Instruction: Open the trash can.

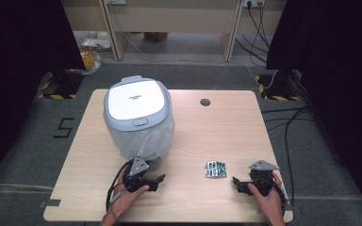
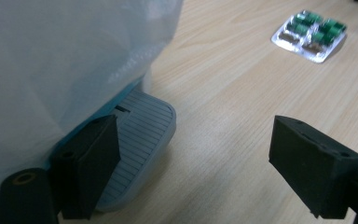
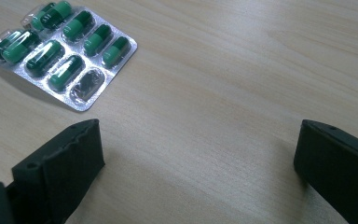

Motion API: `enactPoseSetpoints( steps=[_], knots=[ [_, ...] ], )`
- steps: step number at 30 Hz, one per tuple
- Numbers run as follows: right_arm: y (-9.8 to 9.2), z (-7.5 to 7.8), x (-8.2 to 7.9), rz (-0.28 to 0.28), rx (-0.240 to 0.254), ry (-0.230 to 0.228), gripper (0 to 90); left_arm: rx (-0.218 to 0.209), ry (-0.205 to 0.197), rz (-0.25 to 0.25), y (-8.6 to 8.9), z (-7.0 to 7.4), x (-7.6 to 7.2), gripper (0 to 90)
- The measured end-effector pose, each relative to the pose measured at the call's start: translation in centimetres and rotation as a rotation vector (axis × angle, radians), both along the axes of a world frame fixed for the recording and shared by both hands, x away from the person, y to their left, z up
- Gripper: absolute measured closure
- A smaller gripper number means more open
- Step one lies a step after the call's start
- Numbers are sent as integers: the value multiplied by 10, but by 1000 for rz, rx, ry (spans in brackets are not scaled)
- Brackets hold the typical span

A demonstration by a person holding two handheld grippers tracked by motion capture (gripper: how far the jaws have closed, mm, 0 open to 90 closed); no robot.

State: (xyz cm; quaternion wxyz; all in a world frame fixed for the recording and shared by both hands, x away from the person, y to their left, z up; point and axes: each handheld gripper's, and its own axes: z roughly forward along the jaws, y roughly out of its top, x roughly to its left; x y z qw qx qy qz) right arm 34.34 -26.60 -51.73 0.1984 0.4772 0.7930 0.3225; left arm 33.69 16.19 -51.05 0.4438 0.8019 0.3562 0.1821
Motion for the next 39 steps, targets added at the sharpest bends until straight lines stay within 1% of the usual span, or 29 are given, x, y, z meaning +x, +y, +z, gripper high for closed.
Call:
enactPoseSetpoints(
  steps=[1,2,3,4,6,9,12,13,15,17,20,22,23,25,26,30,31,35,39],
  knots=[
    [0,0,0,0,0,0,17,20,-25,-2,-1,-3,-1,156],
    [0,0,0,0,0,0,17,30,-34,-1,-2,-4,-1,158],
    [0,0,0,0,0,0,17,45,-39,-2,-3,-4,-2,159],
    [0,0,0,0,0,0,17,45,-39,-2,-3,-4,-2,160],
    [0,0,0,0,0,1,17,69,-50,-7,-4,-5,-2,160],
    [0,0,0,0,0,0,17,81,-74,-7,-5,-8,-3,160],
    [0,0,0,0,0,0,17,120,-93,-11,-8,-9,-4,162],
    [0,0,0,0,0,1,16,125,-94,-13,-9,-10,-5,161],
    [0,0,0,0,0,1,16,121,-94,-13,-8,-10,-4,161],
    [0,0,0,0,0,1,16,109,-79,-20,-6,-9,-3,164],
    [0,0,0,0,0,1,16,111,-71,-23,-7,-10,-3,164],
    [0,0,0,1,0,1,16,128,-72,-25,-8,-10,-3,164],
    [0,0,0,0,0,1,15,152,-69,-32,-9,-10,-2,164],
    [0,0,0,0,0,1,16,152,-69,-31,-9,-11,-2,165],
    [0,0,0,1,0,1,16,159,-64,-34,-9,-11,-2,165],
    [0,0,0,0,-2,0,15,164,-52,-37,-10,-11,-1,165],
    [0,0,0,0,-2,1,14,175,-42,-43,-10,-11,0,165],
    [0,0,0,1,-2,1,14,179,-29,-45,-10,-11,1,164],
    [0,0,-1,4,-3,1,14,178,-28,-47,-10,-12,1,164]
  ],
)
